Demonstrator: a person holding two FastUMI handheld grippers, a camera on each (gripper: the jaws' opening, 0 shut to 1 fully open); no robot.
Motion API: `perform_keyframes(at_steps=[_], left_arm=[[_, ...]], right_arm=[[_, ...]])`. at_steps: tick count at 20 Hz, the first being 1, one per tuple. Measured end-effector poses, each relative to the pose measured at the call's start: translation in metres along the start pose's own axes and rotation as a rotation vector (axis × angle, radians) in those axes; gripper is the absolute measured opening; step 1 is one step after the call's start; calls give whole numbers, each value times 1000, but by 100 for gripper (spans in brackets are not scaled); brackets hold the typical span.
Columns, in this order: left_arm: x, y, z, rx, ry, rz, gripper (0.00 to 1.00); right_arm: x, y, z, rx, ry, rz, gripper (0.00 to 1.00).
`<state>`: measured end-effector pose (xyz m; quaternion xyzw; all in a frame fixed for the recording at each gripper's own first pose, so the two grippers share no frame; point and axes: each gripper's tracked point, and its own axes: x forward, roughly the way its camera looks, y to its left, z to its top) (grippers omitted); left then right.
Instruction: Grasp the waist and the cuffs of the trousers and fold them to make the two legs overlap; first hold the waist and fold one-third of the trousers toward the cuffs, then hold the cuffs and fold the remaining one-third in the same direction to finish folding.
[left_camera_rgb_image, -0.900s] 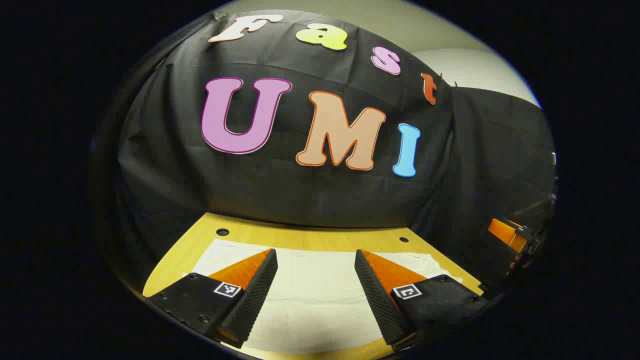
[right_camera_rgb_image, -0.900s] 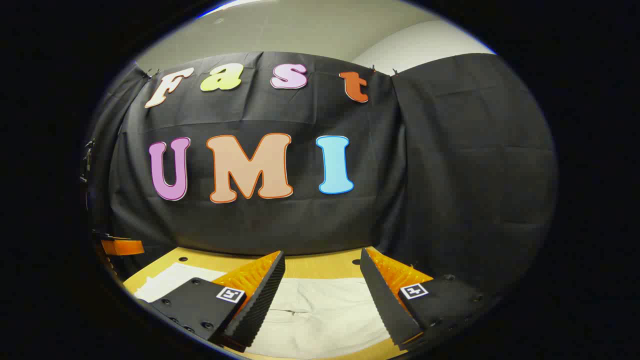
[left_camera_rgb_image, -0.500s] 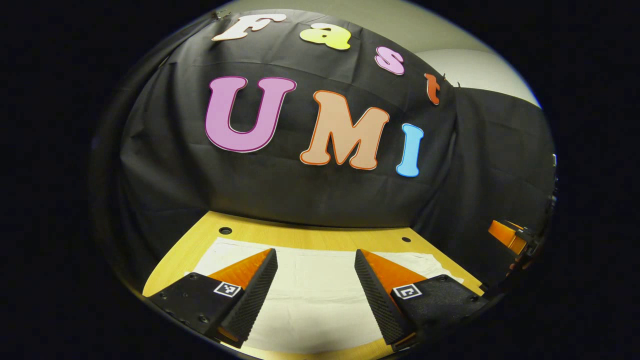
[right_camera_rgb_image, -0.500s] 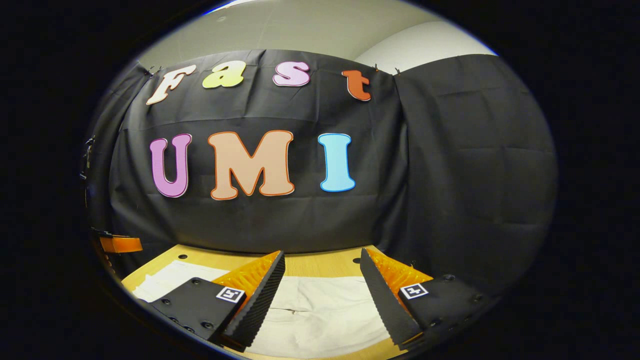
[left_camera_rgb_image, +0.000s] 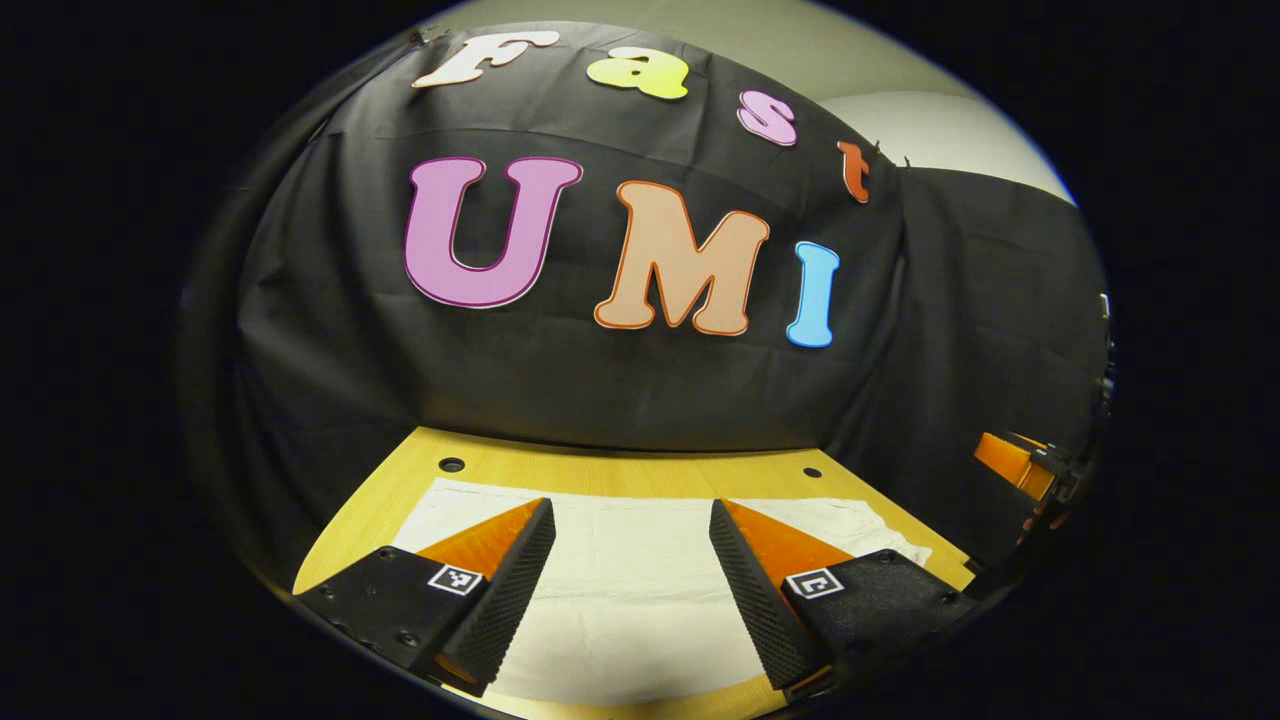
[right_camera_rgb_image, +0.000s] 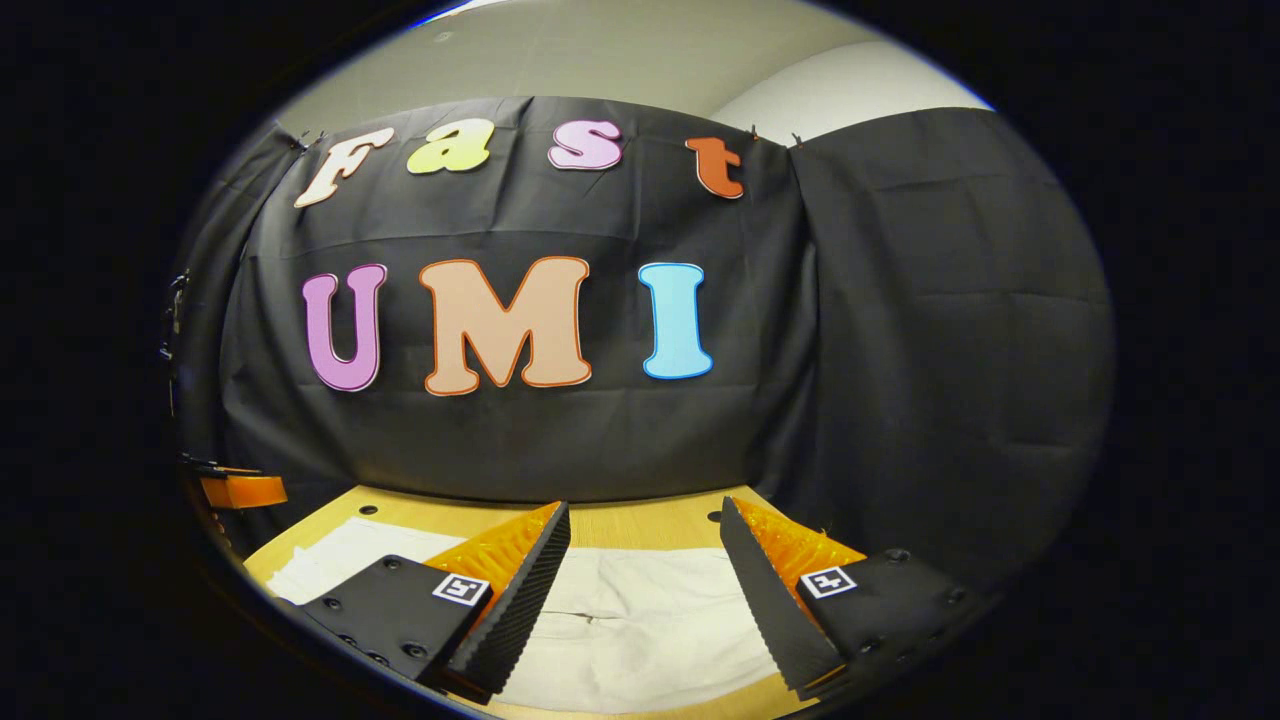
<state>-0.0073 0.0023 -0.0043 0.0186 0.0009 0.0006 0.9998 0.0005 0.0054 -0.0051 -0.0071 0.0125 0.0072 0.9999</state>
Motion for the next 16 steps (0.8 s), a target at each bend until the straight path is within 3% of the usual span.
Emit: perform_keyframes(at_steps=[3,4,5,12,16], left_arm=[[-1,3,-2,16,5,0,94],[-1,4,-4,25,5,2,90],[-2,5,-5,31,8,0,94],[-5,19,-35,50,74,-42,94],[-12,35,-78,163,191,-91,94]], right_arm=[[0,1,0,0,1,6,97],[0,2,0,-2,-1,8,97],[-1,2,0,-5,0,12,97],[-7,10,-4,-20,-1,23,97],[-11,12,-18,-13,22,20,97]])
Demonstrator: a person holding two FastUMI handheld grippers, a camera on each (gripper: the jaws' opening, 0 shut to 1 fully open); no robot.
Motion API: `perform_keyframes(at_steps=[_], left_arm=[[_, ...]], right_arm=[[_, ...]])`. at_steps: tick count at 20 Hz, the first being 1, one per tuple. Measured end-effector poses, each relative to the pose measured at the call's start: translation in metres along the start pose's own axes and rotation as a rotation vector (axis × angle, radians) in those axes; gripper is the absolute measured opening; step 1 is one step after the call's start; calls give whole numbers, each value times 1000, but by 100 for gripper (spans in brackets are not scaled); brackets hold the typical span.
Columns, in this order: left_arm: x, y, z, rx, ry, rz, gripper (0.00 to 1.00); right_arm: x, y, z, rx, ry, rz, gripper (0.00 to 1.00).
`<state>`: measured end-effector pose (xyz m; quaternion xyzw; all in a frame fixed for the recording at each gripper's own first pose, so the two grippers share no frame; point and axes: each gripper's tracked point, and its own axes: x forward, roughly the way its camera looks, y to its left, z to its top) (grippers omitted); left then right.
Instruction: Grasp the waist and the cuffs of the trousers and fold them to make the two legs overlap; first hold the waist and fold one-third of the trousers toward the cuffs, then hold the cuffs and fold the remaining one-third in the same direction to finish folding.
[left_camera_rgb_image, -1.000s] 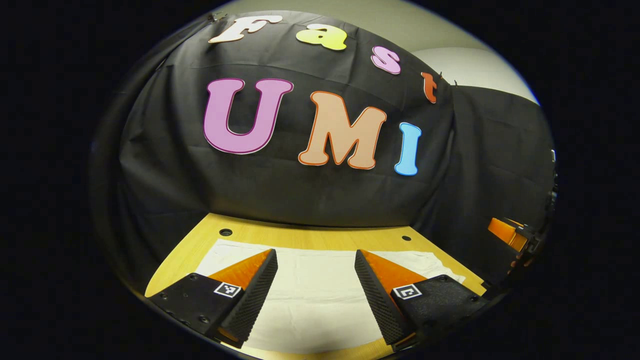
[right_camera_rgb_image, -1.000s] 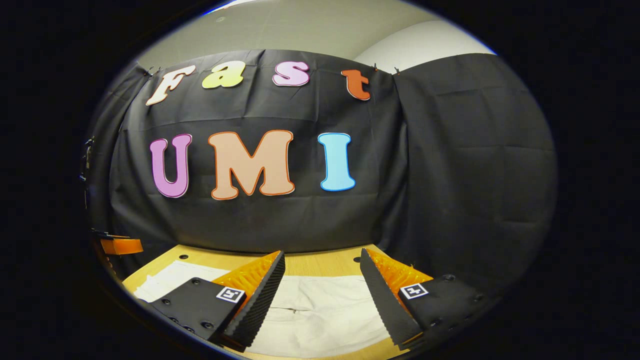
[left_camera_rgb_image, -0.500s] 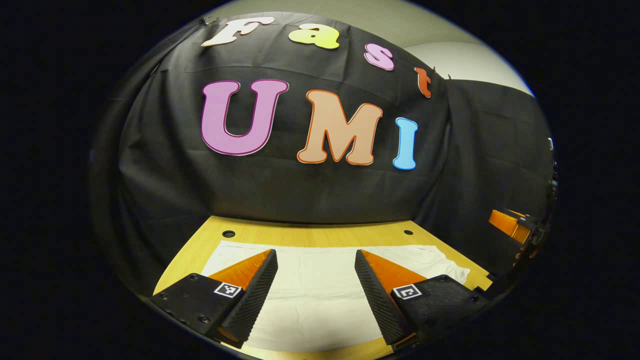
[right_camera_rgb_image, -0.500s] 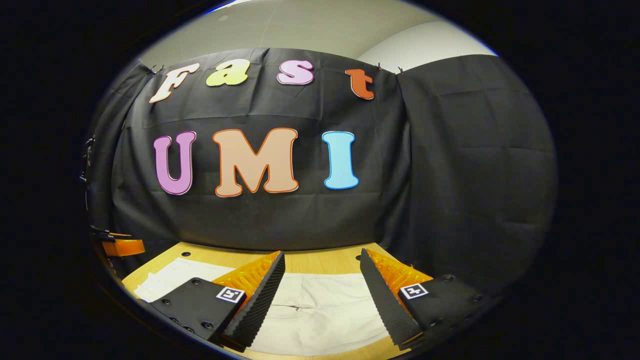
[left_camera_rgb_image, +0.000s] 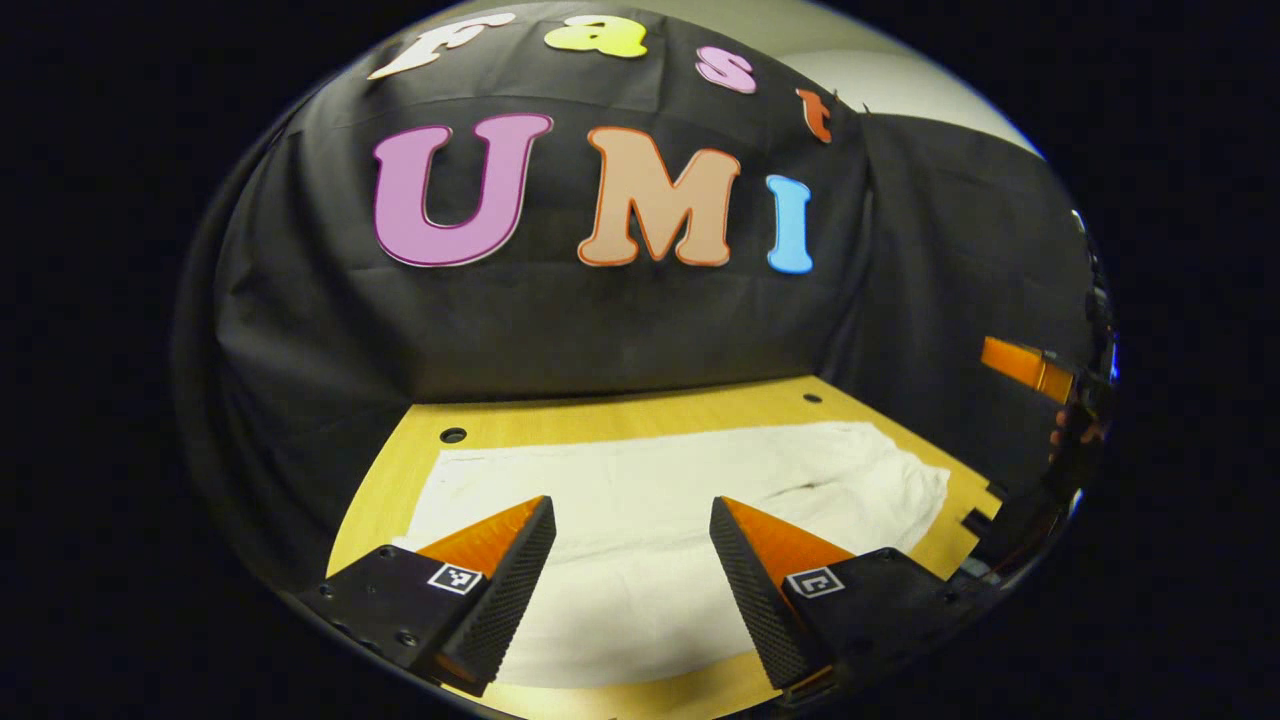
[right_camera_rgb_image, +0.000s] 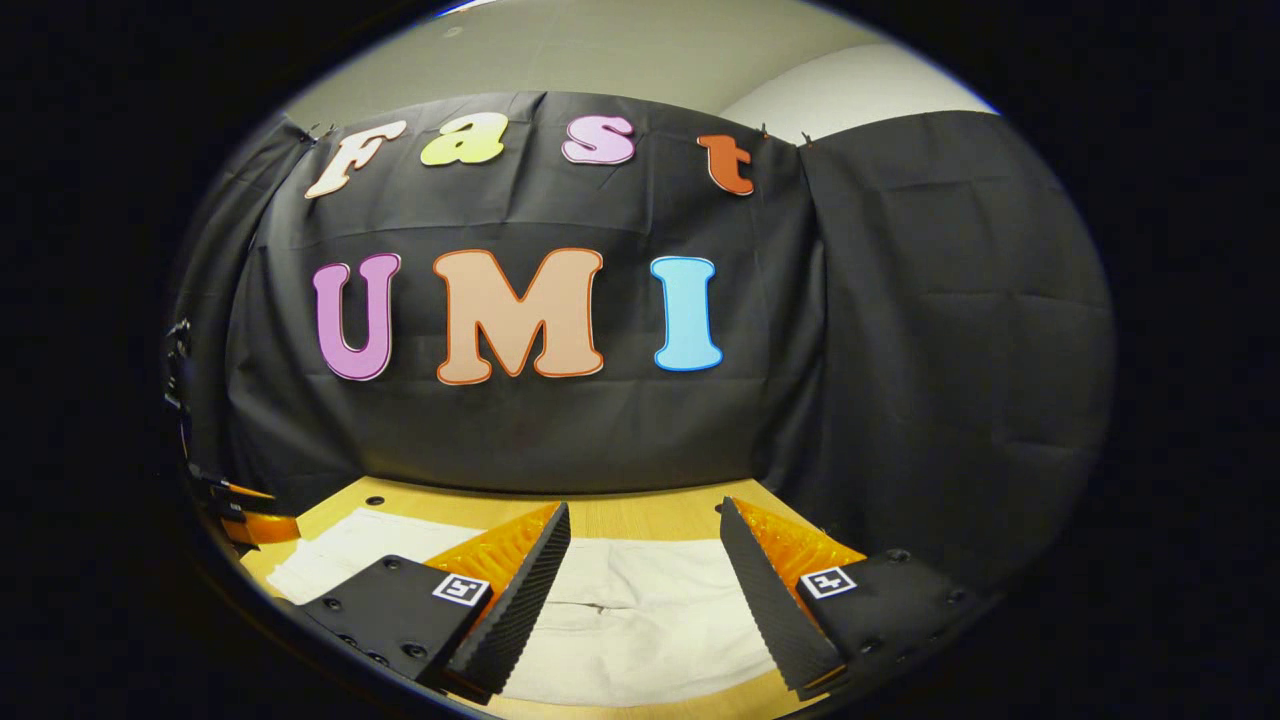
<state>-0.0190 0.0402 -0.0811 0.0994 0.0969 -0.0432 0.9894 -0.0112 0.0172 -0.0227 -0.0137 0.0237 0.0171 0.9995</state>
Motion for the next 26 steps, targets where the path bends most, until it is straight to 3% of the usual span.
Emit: perform_keyframes(at_steps=[8,16,22,26], left_arm=[[-27,15,-119,177,365,-238,93],[-76,69,-214,504,737,-421,93],[-86,112,-243,655,892,-480,91],[-79,127,-248,672,923,-491,90]], right_arm=[[-2,5,-24,-5,56,-5,94],[-15,-3,-42,-20,94,-46,97],[-15,1,-50,-50,118,-65,97],[-14,6,-57,-66,141,-64,94]])
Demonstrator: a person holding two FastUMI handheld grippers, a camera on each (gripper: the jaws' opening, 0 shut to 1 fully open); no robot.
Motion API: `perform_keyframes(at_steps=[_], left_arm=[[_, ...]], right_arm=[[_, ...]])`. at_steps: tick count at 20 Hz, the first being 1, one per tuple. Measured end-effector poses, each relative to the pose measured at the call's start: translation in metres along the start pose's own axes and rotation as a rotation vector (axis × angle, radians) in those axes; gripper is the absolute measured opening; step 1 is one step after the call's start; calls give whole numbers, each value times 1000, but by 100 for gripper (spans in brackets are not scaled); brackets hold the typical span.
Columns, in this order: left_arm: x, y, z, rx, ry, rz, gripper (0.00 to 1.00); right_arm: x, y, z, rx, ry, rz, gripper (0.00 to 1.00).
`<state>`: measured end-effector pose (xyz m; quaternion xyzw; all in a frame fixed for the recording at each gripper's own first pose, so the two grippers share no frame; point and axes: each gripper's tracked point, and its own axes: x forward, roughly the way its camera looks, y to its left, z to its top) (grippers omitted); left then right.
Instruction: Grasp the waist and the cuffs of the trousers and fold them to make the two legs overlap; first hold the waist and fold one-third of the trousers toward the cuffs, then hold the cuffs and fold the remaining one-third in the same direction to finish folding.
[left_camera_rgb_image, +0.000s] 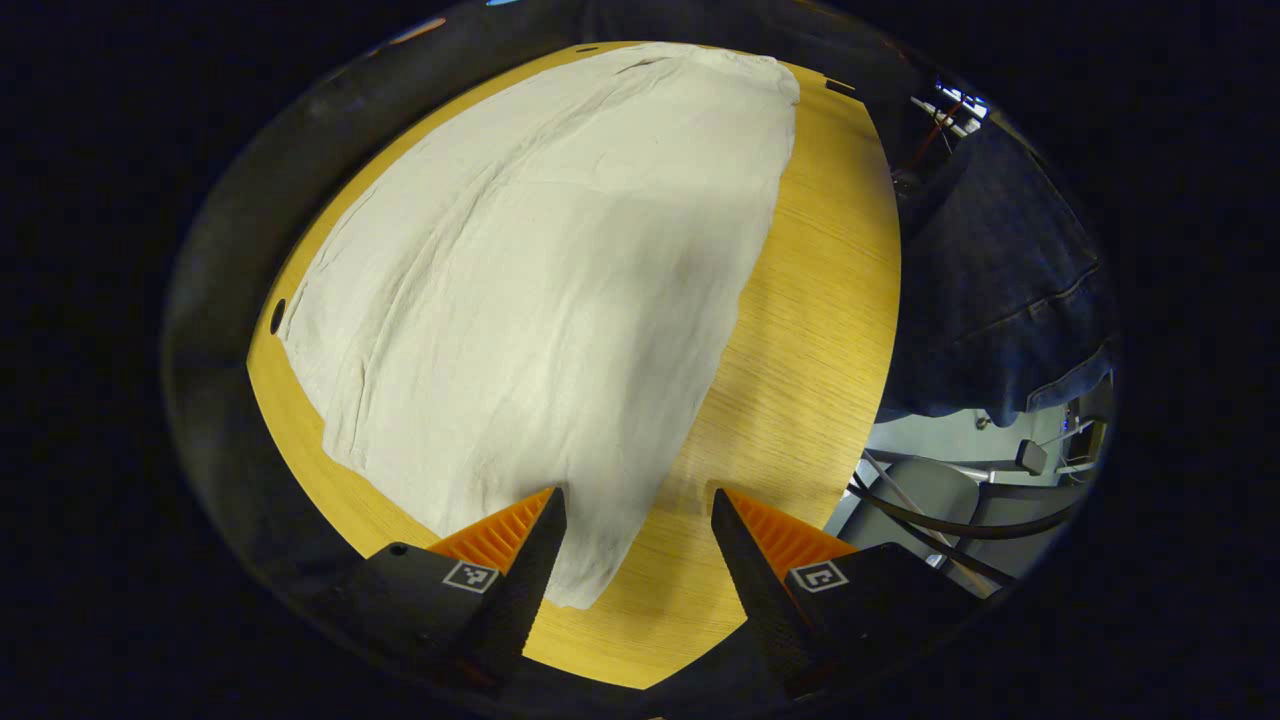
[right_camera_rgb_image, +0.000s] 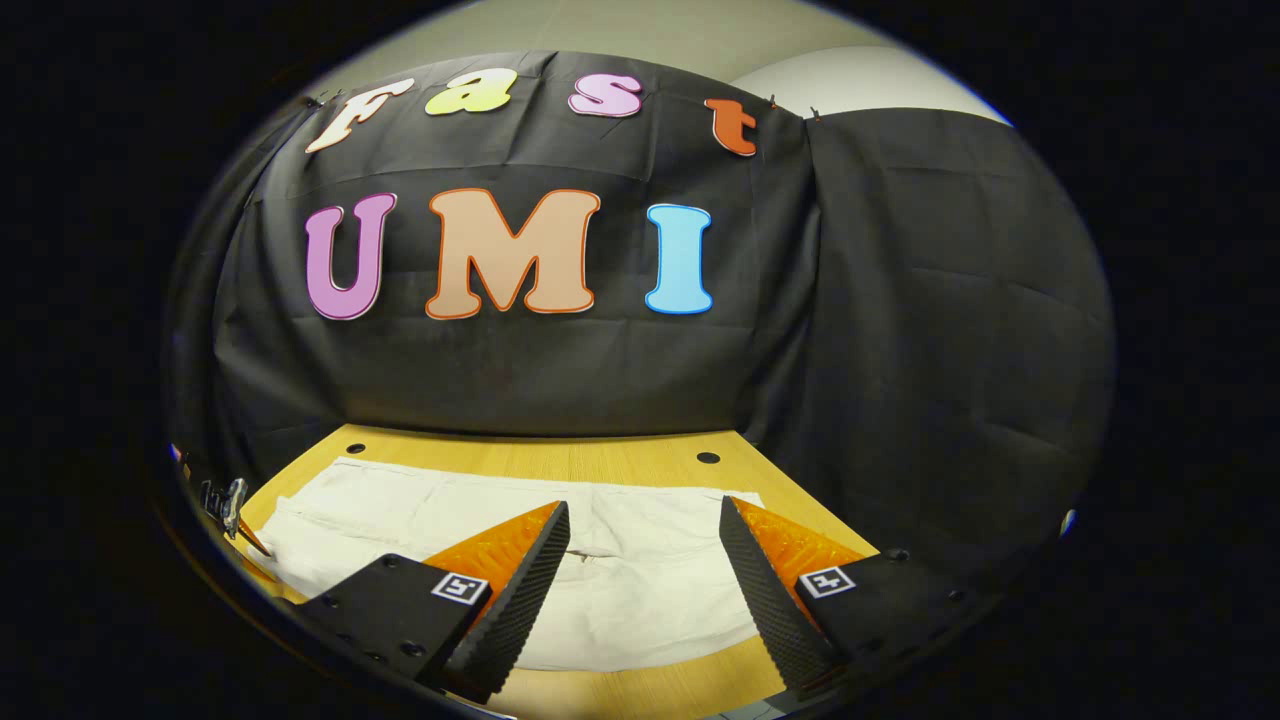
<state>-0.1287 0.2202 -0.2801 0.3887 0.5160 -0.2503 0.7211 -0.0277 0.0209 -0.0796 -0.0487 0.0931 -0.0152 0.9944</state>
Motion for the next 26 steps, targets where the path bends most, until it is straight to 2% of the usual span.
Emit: perform_keyframes(at_steps=[8,12,16,17,19,20,21,22,26], left_arm=[[13,4,4,76,54,-71,88],[14,5,3,144,106,-86,90],[16,5,6,145,128,-80,86],[16,6,7,146,133,-79,81],[17,7,10,162,129,-76,63],[17,8,8,168,135,-74,48],[18,10,11,172,133,-66,45],[18,10,11,170,138,-66,30],[20,16,12,152,144,-58,4]], right_arm=[[11,16,-11,-28,38,27,96],[17,28,-16,-31,54,64,95],[21,41,-25,-34,76,111,95],[22,44,-27,-38,82,124,95],[24,48,-28,-51,88,150,96],[24,50,-29,-57,89,162,96],[24,51,-30,-62,92,174,96],[24,52,-31,-67,92,187,96],[27,55,-41,-85,117,245,96]])
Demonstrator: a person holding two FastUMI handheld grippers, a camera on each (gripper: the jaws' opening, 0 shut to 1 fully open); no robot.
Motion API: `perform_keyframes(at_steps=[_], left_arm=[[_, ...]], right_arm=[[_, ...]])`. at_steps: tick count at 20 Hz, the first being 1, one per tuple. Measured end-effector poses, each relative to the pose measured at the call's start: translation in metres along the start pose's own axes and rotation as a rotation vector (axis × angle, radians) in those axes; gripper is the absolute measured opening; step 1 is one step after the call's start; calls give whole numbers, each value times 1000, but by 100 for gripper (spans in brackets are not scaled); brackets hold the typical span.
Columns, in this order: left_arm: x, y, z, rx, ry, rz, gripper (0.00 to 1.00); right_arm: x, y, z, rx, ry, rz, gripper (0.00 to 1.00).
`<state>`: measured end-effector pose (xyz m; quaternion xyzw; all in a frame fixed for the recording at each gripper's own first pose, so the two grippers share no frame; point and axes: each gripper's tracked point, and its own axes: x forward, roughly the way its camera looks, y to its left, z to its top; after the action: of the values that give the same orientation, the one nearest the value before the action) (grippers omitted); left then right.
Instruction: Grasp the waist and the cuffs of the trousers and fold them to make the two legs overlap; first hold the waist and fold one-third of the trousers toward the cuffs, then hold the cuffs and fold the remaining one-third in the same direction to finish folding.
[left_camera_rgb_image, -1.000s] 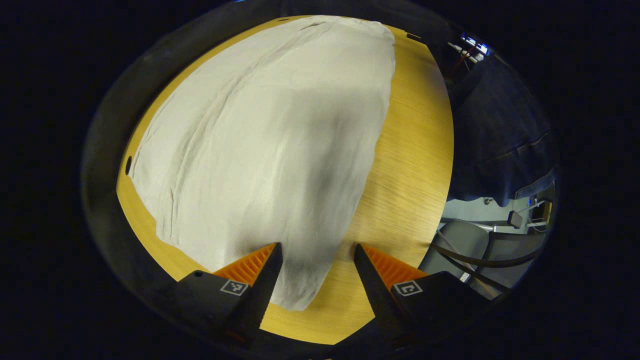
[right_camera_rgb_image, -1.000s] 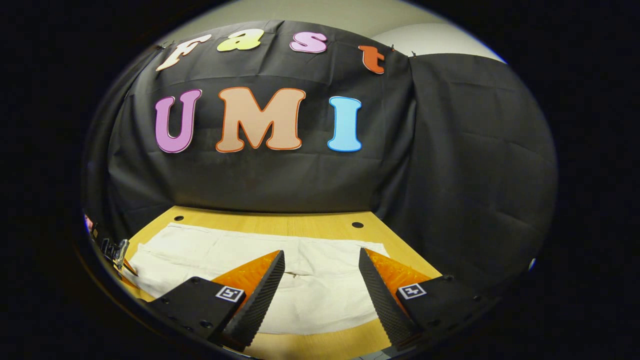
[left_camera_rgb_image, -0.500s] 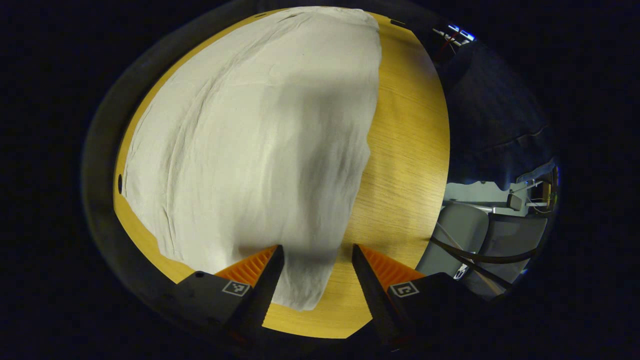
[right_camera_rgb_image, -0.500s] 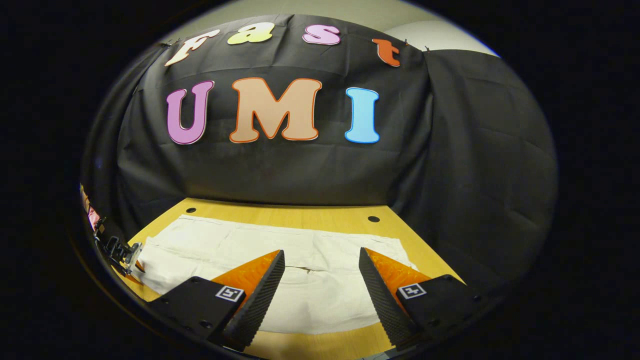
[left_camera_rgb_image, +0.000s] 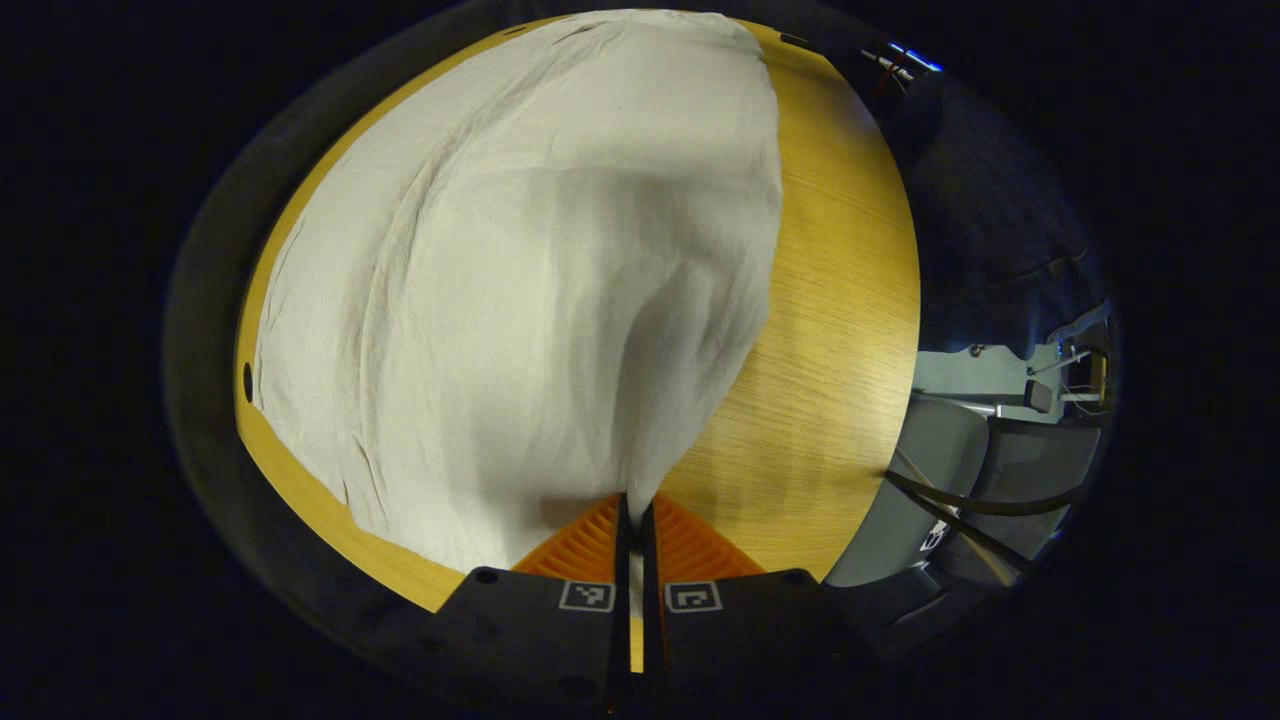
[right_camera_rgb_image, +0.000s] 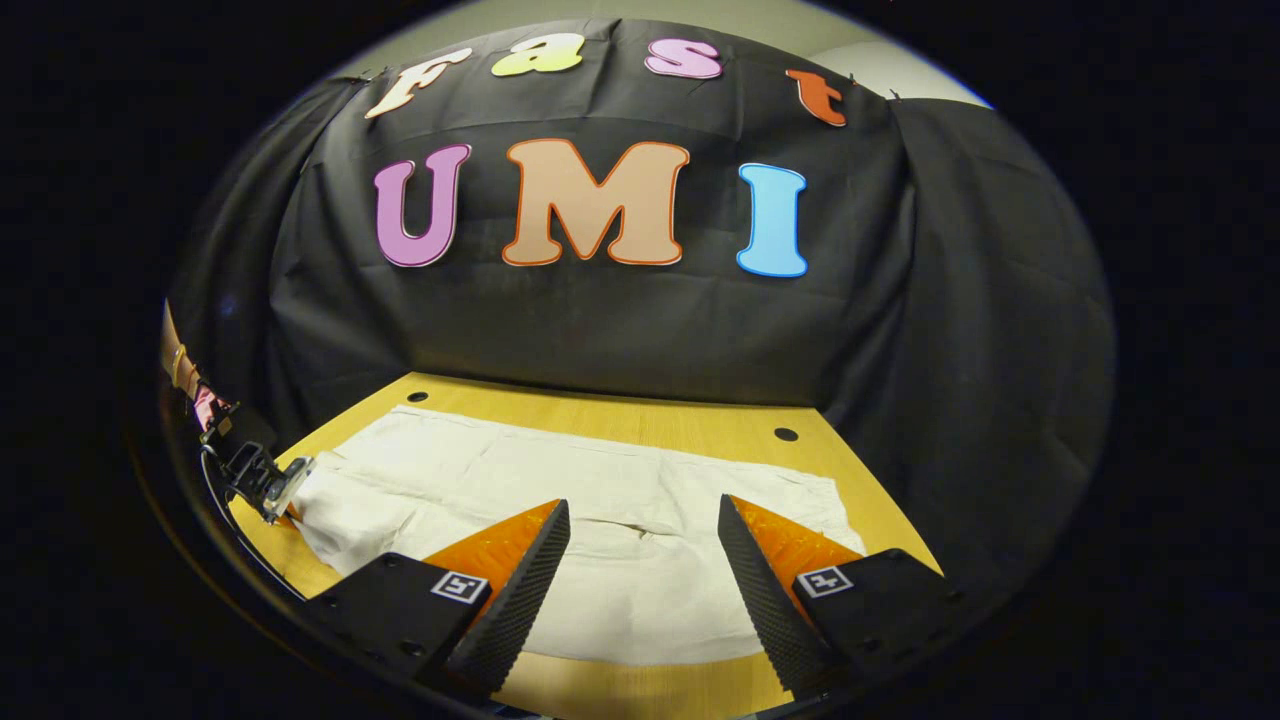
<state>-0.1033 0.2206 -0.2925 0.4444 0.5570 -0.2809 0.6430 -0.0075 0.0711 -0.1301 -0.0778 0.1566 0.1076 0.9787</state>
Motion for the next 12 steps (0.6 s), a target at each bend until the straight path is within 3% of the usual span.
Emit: perform_keyframes(at_steps=[8,12], left_arm=[[1,3,0,-9,2,16,2],[1,1,0,-42,16,22,2]], right_arm=[[7,-43,-47,-198,160,162,98],[13,-72,-75,-382,260,253,97]])
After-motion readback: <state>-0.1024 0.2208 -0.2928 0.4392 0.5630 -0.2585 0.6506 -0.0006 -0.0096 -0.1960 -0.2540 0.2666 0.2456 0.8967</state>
